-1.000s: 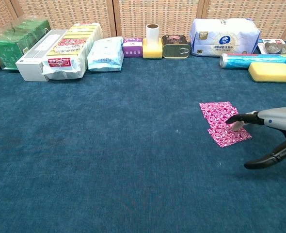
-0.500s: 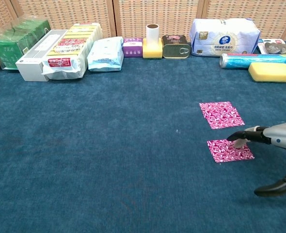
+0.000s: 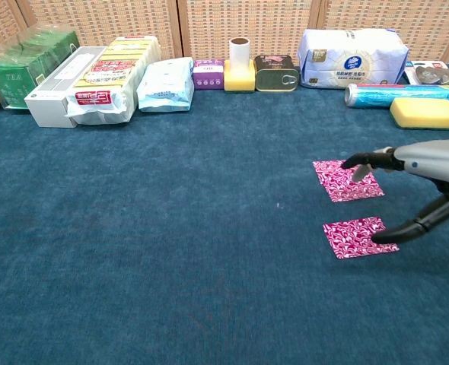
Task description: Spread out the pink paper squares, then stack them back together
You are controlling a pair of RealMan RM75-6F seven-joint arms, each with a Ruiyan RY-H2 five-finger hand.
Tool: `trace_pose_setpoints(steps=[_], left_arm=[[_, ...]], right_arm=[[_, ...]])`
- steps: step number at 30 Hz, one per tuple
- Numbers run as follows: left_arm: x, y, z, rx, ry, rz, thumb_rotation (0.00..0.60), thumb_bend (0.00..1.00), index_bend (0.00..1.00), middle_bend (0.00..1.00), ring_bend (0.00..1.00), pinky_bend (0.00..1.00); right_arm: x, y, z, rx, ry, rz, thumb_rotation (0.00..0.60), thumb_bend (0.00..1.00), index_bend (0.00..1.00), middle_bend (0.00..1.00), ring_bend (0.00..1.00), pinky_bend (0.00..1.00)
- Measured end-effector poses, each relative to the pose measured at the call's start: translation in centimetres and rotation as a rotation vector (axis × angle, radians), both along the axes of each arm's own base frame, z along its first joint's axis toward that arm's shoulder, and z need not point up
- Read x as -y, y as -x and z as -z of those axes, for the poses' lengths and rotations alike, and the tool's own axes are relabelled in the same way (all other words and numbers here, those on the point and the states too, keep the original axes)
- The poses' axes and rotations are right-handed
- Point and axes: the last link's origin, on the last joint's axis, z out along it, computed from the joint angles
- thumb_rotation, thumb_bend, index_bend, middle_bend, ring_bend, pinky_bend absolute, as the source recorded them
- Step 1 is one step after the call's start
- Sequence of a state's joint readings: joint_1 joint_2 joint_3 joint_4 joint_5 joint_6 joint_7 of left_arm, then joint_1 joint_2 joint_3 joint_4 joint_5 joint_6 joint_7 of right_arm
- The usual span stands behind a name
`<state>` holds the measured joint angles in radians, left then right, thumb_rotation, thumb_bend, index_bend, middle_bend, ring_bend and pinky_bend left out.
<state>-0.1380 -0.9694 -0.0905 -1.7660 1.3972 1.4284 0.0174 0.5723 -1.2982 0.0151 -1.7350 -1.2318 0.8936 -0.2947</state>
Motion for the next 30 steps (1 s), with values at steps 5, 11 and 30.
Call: trace_pose_setpoints(steps=[5, 11, 30], left_arm=[[-0.1, 0.0, 0.1, -0.003, 0.001, -0.003, 0.6, 0.09, 0.0, 0.0, 0.0, 0.08], [-0.2, 0.1, 0.1, -0.004, 0.003, -0.009, 0.6, 0.08, 0.0, 0.0, 0.0, 0.08], [-0.1, 0.0, 0.3, -0.007, 0.01, -0.008, 0.6, 0.08, 0.0, 0.0, 0.0, 0.08]], right_arm=[[1.9, -0.1, 1.2, -0.01, -0.01, 0.027, 0.251, 0.0, 0.0, 0.16, 0.07, 0.12], [2.4, -0.9, 2.6, -0.017, -0.026, 0.019, 0.248, 0.0, 0.0, 0.16, 0.07, 0.12], [2.6, 1.0, 2.9, -0.062, -0.039, 0.081, 0.251, 0.0, 0.0, 0.16, 0.07, 0.13]])
